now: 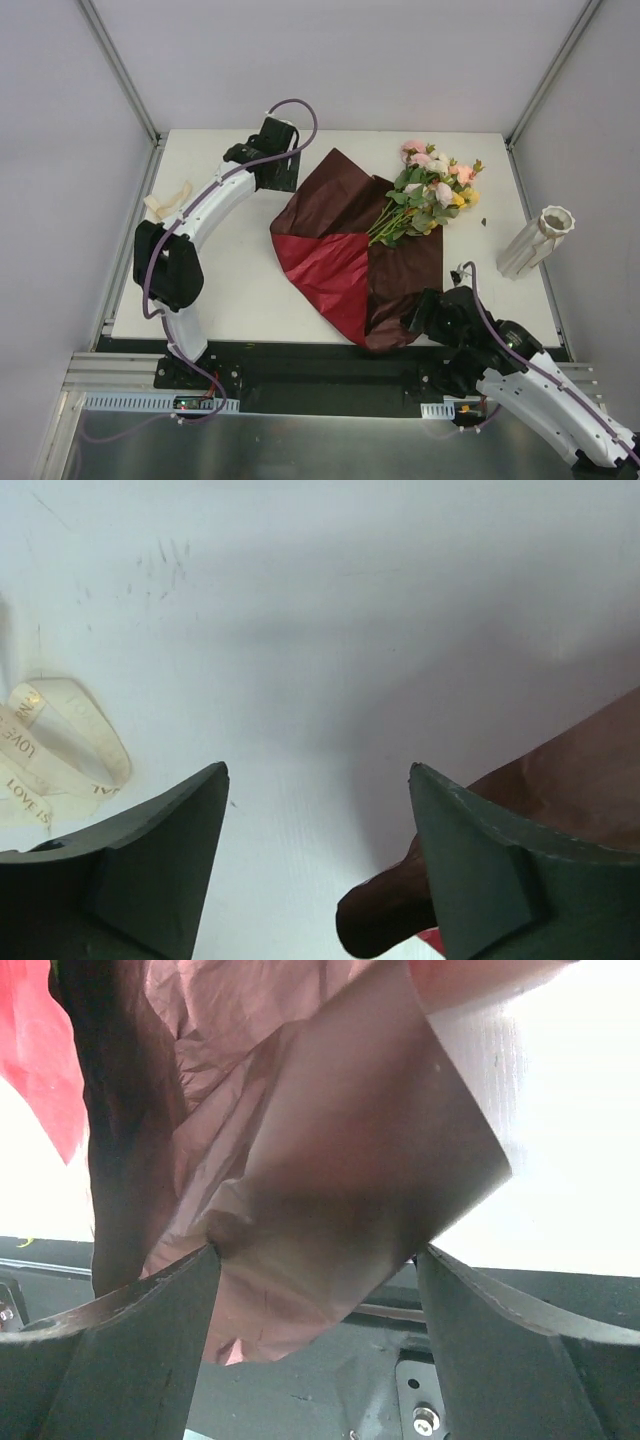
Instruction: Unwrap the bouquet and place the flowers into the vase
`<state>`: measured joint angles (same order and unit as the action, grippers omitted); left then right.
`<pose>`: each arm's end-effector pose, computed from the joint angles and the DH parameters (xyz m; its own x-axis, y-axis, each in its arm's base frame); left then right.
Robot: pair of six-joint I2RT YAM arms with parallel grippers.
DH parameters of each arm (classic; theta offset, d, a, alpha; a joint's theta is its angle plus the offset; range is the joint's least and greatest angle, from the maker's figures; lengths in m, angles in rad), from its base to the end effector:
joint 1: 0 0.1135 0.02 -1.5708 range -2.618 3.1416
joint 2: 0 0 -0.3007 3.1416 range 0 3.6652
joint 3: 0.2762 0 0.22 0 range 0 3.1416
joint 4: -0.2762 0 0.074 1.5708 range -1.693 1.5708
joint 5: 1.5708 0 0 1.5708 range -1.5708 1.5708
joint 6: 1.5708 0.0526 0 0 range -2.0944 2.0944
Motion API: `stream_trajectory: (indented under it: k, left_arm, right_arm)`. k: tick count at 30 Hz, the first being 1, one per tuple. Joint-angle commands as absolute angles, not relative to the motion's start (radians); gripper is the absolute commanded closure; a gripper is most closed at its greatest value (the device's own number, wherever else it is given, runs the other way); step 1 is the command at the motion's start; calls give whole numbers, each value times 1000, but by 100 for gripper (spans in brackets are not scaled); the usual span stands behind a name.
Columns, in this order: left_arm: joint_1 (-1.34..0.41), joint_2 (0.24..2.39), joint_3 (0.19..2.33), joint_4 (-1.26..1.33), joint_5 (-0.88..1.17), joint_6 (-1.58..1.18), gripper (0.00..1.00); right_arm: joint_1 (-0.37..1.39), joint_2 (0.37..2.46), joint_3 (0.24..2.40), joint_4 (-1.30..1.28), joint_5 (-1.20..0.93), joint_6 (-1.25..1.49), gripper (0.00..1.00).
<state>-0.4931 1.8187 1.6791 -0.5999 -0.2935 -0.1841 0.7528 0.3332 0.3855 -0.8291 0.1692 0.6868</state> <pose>0.3627 -0.1776 0.3512 -0.6321 0.1407 -0.7620 0.1517 0.9868 0.0564 0.0307 0.0167 0.1946 -0.7673 0.1376 -0.6263 -0.1290 0.9236 0.3609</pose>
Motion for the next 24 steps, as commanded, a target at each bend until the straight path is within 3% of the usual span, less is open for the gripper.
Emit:
stream_trajectory:
  k: [1, 4, 10, 15, 19, 24]
  left_arm:
    - [-473, 1760, 1707, -676, -212, -180, 23]
    - [-453, 1689, 1672, -678, -170, -184, 18]
    - [-448, 1498, 1527, -631, 278, -264, 19]
    - [-448, 1387, 1343, -456, 539, -366, 21]
    - [-451, 1408, 1286, -411, 594, -425, 21]
    - [-500, 1404, 1217, -371, 606, -457, 21]
  right_arm:
    - [756, 319, 491, -883, 172, 654, 18]
    - [756, 285, 552, -962, 208, 612, 17]
    - [755, 307, 779, -1101, 316, 491, 11]
    - [756, 460, 957, -1005, 276, 336, 2]
    - [756, 682, 1046, -956, 223, 275, 2]
    - [755, 753, 896, -723, 67, 333, 9]
